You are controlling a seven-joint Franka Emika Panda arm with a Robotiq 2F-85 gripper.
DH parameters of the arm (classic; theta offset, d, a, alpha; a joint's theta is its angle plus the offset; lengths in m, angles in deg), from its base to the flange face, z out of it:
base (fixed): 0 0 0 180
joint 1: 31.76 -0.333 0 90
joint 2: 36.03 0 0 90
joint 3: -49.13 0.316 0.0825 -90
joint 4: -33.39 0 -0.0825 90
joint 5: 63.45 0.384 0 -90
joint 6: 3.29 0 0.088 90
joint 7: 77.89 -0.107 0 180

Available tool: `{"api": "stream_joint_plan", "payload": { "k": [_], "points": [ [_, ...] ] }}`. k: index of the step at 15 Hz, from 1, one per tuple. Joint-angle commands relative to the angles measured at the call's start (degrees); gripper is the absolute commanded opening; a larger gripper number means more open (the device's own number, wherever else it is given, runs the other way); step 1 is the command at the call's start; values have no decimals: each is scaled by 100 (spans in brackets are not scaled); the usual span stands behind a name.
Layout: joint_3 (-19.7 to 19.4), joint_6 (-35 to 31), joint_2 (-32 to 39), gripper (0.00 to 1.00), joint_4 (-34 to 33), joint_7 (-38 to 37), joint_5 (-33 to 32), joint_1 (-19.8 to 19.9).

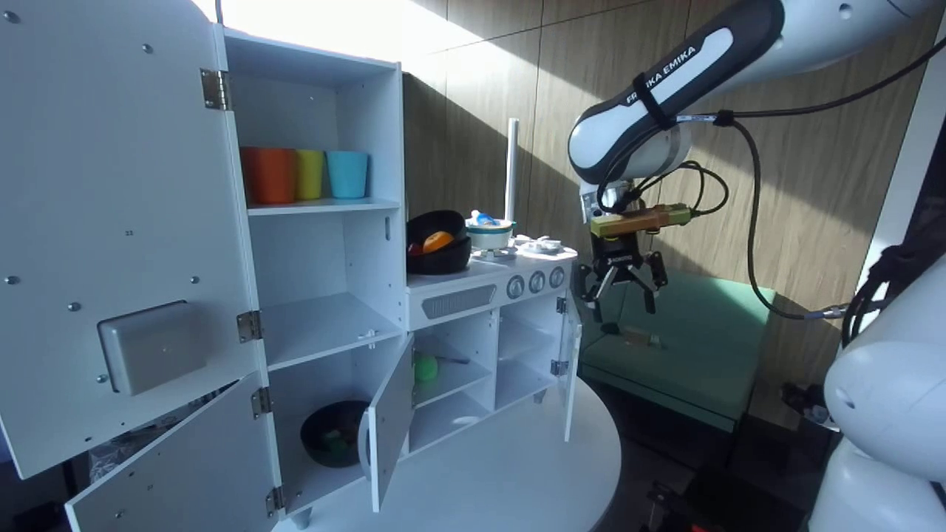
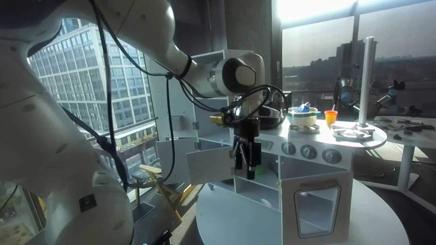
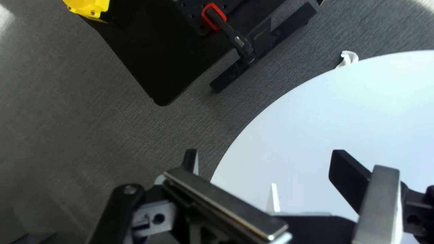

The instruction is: Close the bottom cabinet door to the far right, close the cabinet door directly under the sink, close the bottom refrigerator door, close the top refrigerator door

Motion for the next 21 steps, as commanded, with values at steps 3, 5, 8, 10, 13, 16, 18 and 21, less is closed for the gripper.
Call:
{"api": "stream_joint_plan", "payload": {
  "k": [3, 5, 8, 10, 13, 16, 18, 21],
  "points": [
    [-249, -1320, 1193, 100, -230, -1439, -405, 362],
    [-389, -1618, 1550, 100, -346, -2000, -646, 411],
    [-651, -1956, 2040, 100, -590, -2682, -931, 370],
    [-762, -2273, 2214, 100, -733, -3065, -827, 274],
    [-746, -2587, 2150, 100, -800, -3431, -595, 76],
    [-636, -2826, 1885, 100, -685, -3585, -590, -183],
    [-563, -2880, 1949, 100, -720, -3616, -516, -325],
    [-487, -2986, 2192, 100, -810, -3650, -381, -474]
  ]
}}
